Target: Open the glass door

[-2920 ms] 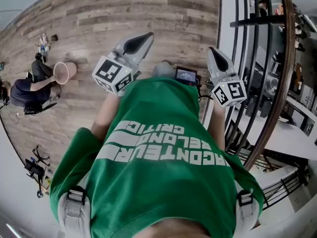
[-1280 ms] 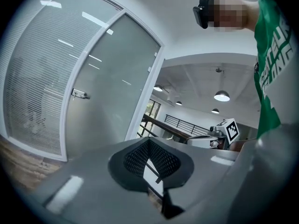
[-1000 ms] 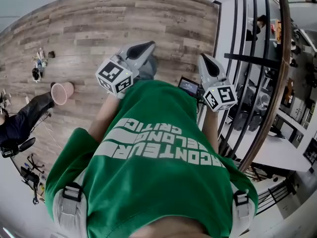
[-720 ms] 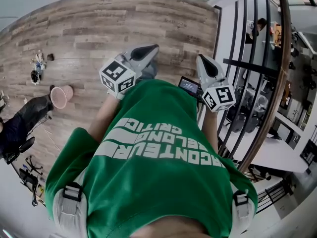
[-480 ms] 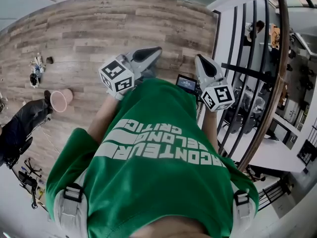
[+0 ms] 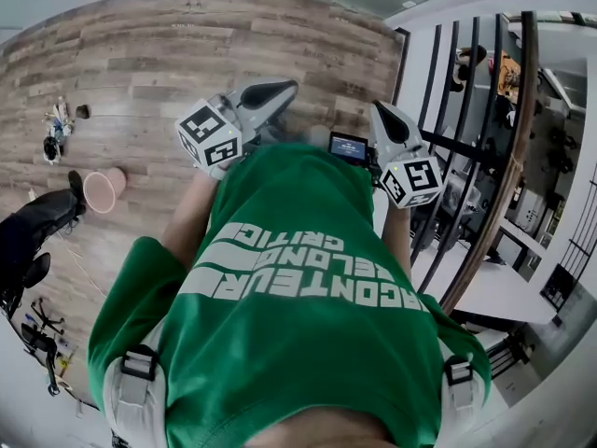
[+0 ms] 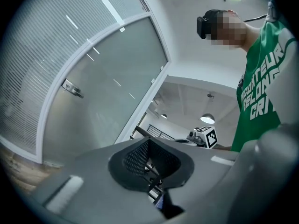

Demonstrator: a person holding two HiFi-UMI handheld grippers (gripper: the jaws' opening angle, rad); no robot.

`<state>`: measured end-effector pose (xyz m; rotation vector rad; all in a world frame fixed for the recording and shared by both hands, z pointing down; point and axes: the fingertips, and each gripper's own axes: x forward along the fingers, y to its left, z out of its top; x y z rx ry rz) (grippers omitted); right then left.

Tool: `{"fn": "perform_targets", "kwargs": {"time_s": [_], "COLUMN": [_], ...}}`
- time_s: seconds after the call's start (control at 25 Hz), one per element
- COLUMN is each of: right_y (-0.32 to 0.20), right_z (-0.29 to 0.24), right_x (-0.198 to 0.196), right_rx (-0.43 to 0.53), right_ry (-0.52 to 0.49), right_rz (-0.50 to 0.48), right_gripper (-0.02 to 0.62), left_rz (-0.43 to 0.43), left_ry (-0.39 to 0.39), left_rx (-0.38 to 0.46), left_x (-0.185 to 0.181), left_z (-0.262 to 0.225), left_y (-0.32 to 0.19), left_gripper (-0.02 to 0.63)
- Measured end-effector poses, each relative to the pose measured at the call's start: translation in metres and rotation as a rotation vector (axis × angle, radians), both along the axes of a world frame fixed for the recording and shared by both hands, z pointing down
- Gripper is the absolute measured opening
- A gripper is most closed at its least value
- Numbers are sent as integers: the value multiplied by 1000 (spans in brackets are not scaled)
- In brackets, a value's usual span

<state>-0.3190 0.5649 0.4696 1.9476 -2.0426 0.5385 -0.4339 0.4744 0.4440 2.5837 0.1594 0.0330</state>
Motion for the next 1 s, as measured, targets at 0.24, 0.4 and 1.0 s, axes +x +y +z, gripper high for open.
{"fn": "perform_targets", "kwargs": {"time_s": [0.24, 0.4, 1.0], "right_y": [-23, -46, -127], "right_z": [8, 18, 32], "right_x": [15, 17, 103], "right_rx": [-23, -23, 22], "right_ry": [8, 7, -11], "right_rz": [-58, -123, -117], "right_gripper": [-6, -6, -6], "left_rz": [-151, -249, -341], "left_ry": [-42, -78, -135], "left_rx": [-15, -20, 65], "left_x": [-20, -37, 38], "left_z": [12, 23, 6], "left_y": [-38, -64, -162], "left_gripper": [15, 14, 14]}}
